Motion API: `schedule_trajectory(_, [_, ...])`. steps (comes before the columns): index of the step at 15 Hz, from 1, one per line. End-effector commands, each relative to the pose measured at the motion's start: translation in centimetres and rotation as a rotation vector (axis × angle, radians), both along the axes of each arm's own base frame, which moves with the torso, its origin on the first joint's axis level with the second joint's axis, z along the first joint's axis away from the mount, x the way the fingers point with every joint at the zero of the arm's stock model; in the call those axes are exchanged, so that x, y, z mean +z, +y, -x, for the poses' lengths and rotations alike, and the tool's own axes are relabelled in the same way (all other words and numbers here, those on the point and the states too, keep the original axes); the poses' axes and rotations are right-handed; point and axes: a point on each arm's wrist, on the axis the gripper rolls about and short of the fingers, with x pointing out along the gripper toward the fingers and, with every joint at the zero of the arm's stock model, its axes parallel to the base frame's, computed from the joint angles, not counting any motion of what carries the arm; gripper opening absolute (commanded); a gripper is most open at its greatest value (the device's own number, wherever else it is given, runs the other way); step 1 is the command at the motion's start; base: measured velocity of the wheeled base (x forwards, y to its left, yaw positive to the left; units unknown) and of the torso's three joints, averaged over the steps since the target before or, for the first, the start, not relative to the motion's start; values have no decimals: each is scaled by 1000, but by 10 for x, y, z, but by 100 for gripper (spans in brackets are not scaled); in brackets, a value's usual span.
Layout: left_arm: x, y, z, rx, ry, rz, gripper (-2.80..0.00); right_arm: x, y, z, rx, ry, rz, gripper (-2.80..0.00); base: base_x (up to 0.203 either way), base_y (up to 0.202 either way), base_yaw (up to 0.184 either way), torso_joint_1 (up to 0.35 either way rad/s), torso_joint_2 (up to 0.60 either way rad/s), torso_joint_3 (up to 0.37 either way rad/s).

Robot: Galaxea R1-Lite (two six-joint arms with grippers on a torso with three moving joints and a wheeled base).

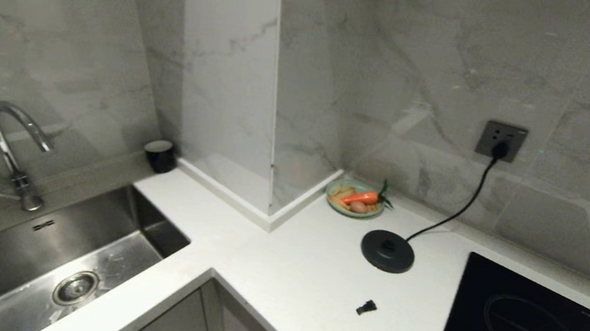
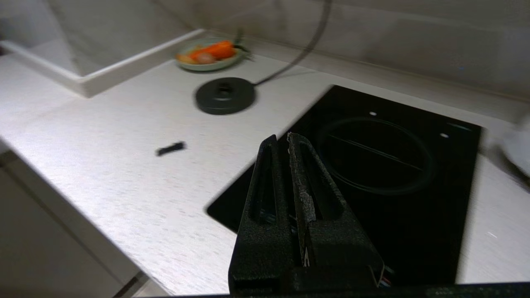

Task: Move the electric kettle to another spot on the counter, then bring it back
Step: Grab the kettle

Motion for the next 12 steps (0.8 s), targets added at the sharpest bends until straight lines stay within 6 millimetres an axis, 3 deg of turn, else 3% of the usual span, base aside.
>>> schedule_trajectory(1, [0,0,0,1,-1,0,-280,0,0,0,0,0,1,-280,0,-7,174,2,-7,12])
schedule_trajectory(8, [0,0,0,1,0,0,-280,0,0,0,0,0,0,-280,-1,-10,171,1,7,3])
schedule_trajectory(12, [0,0,0,1,1,0,-280,0,0,0,0,0,0,-280,-2,0,49,0,4,1])
